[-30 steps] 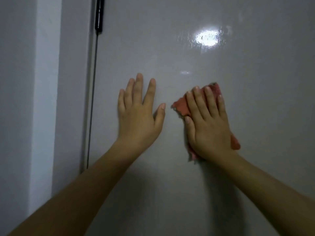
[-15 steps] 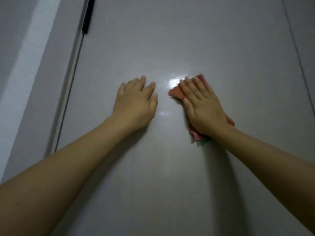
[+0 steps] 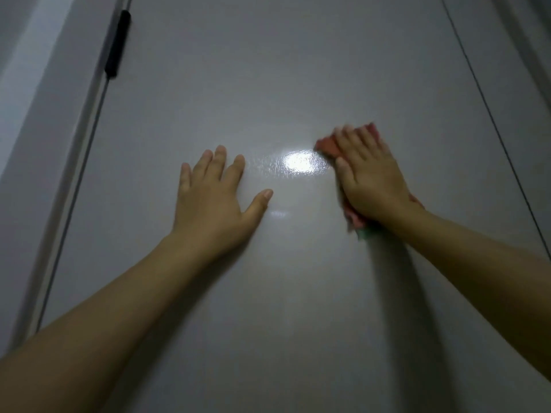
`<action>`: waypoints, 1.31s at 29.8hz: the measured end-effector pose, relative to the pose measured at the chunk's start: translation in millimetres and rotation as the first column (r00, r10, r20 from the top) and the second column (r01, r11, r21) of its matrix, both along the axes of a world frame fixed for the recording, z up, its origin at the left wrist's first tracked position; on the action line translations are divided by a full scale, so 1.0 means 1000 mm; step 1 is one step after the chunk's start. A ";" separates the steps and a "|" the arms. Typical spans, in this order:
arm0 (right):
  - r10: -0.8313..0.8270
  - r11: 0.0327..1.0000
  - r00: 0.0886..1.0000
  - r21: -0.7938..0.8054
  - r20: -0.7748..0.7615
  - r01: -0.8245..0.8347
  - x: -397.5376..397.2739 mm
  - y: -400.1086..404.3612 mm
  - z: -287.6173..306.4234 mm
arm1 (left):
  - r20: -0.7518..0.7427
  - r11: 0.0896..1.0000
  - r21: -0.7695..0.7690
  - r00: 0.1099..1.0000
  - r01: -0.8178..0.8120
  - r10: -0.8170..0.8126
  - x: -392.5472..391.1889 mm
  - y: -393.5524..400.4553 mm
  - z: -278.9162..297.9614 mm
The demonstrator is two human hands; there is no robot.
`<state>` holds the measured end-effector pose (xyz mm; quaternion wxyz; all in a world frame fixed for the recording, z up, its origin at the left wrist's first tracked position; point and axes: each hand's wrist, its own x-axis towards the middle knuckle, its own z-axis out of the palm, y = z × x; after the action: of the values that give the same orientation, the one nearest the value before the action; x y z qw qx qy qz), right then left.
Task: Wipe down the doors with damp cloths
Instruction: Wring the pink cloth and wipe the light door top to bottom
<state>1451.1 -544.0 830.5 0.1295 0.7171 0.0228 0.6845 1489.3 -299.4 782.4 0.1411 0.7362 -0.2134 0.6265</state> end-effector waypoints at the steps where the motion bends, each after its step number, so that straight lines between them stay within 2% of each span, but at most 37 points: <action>1: 0.018 0.987 0.999 0.159 0.027 -0.023 0.003 0.005 0.018 | 0.001 1.000 0.006 1.000 -0.003 0.003 0.000 0.001 0.000; 3: 0.061 0.946 0.996 0.313 0.071 -0.080 0.013 0.026 0.034 | 0.003 1.000 0.012 1.000 -0.015 0.015 0.000 0.001 0.000; 4: 0.070 0.953 0.995 0.291 0.068 -0.087 0.015 0.036 0.031 | -0.002 1.000 0.012 1.000 -0.015 0.015 -0.001 0.001 0.000; 7: 0.072 0.997 0.997 -0.041 -0.017 -0.072 0.014 0.029 -0.011 | -0.001 1.000 -0.003 1.000 -0.024 0.024 0.000 0.000 0.001; 9: 0.033 0.983 0.999 -0.179 -0.039 -0.039 0.003 -0.009 -0.031 | 0.002 1.000 -0.005 1.000 -0.029 0.030 0.000 -0.001 0.000; 10: 0.013 0.986 1.000 -0.163 -0.012 -0.015 -0.003 -0.032 -0.028 | 0.004 1.000 -0.007 1.000 -0.025 0.026 0.000 -0.002 -0.001; 11: 0.011 0.997 1.000 -0.073 0.019 -0.009 -0.010 -0.054 -0.021 | 0.006 1.000 -0.005 1.000 -0.019 0.019 0.000 -0.003 -0.002; 13: 0.029 0.972 0.998 0.231 0.052 -0.040 -0.017 -0.080 -0.002 | -0.002 1.000 0.005 1.000 -0.020 0.020 -0.002 -0.003 -0.003; 15: 0.037 0.904 0.995 0.421 0.095 -0.074 -0.011 -0.069 0.004 | -0.018 0.999 0.001 0.999 -0.042 0.042 -0.006 -0.002 0.001; 16: 0.043 0.893 0.993 0.442 0.106 -0.086 -0.008 -0.056 -0.002 | -0.029 0.998 -0.005 0.998 -0.062 0.062 -0.008 -0.003 0.003; 17: 0.047 0.914 0.992 0.397 0.114 -0.089 -0.004 -0.044 -0.014 | -0.034 0.996 -0.006 0.996 -0.086 0.086 -0.012 -0.007 0.005; 19: 0.069 0.975 0.996 0.208 0.056 -0.079 0.001 -0.031 -0.048 | -0.018 0.996 0.016 0.996 -0.086 0.086 -0.020 -0.028 0.007; 21: 0.062 0.995 0.998 0.076 -0.027 -0.059 -0.001 -0.035 -0.068 | 0.013 0.995 0.099 0.999 -0.031 0.030 -0.030 -0.060 0.006; 23: 0.047 0.998 0.998 0.045 -0.033 -0.046 -0.003 -0.051 -0.063 | 0.019 0.980 0.198 1.000 0.003 -0.007 -0.037 -0.096 0.006; 27: 0.053 0.979 0.998 0.197 0.034 -0.059 -0.010 -0.086 -0.038 | -0.079 0.968 0.251 0.997 -0.004 0.024 -0.042 -0.129 0.015; 30: 0.049 0.949 0.996 0.309 0.074 -0.070 -0.011 -0.100 -0.041 | -0.067 0.972 0.229 0.995 -0.054 0.071 -0.044 -0.138 0.015; 35: 0.046 0.982 0.999 0.181 0.018 -0.048 -0.018 -0.131 -0.080 | -0.117 0.978 0.171 0.983 -0.121 0.142 -0.053 -0.168 0.014; 37: 0.041 0.950 0.996 0.305 0.075 -0.062 -0.027 -0.163 -0.074 | -0.129 0.981 0.133 0.979 -0.141 0.158 -0.052 -0.181 0.010; 39: 0.036 0.855 0.992 0.510 0.125 -0.095 -0.033 -0.181 -0.065 | -0.114 0.986 0.098 0.983 -0.135 0.146 -0.049 -0.188 0.007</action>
<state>1418.2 -725.2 765.5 -0.0891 0.6853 -0.1436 0.7084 1440.7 -487.1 788.9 0.0760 0.7916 -0.1799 0.5789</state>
